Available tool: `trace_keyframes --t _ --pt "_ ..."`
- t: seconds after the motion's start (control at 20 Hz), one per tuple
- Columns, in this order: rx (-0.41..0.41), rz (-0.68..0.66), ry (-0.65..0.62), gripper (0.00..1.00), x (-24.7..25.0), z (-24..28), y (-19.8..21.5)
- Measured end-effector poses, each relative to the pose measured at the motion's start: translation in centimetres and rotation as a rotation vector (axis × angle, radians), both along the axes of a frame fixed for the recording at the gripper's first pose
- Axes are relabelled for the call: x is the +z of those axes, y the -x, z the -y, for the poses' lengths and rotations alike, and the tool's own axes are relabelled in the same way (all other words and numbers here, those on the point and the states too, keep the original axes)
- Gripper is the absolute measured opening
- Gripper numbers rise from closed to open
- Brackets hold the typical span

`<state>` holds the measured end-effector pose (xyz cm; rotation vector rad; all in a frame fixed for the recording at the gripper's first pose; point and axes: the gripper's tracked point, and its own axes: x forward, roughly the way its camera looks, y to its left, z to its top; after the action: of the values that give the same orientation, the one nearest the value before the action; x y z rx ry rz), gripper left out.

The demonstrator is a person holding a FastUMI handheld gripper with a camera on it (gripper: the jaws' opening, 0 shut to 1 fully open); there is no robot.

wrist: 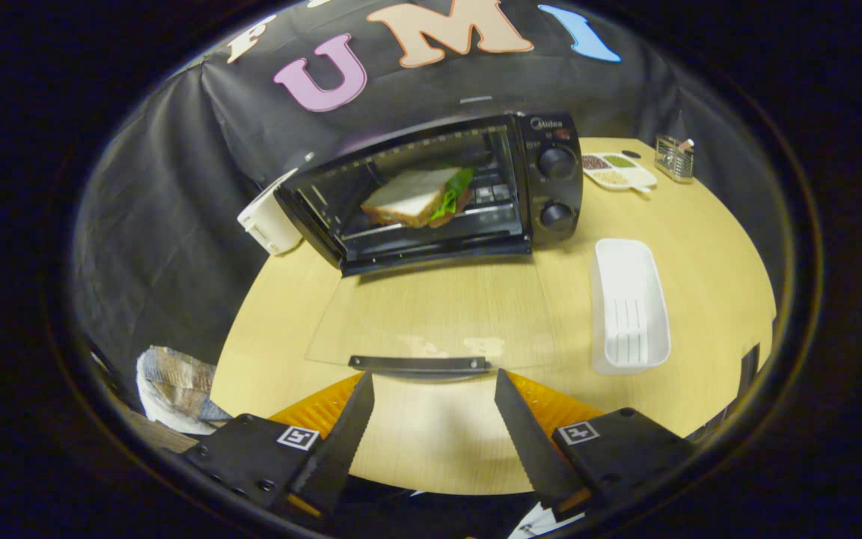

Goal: Open the toaster oven, put the food inside, and close the toaster oven door.

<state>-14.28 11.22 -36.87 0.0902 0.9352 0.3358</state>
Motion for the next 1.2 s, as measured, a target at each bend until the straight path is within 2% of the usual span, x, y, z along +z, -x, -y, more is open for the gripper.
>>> trace_keyframes --t 0.25,0.5,0.8,1.2 --pt "-0.015 -0.063 0.040 0.98 -4.0 1.3 -0.5" --pt "0.009 -0.050 0.058 0.98 -4.7 1.5 -2.1" --pt "0.024 -0.018 0.064 0.98 -2.0 0.9 -3.4" --pt "-0.063 0.094 -0.028 0.98 4.9 -0.6 -7.2"
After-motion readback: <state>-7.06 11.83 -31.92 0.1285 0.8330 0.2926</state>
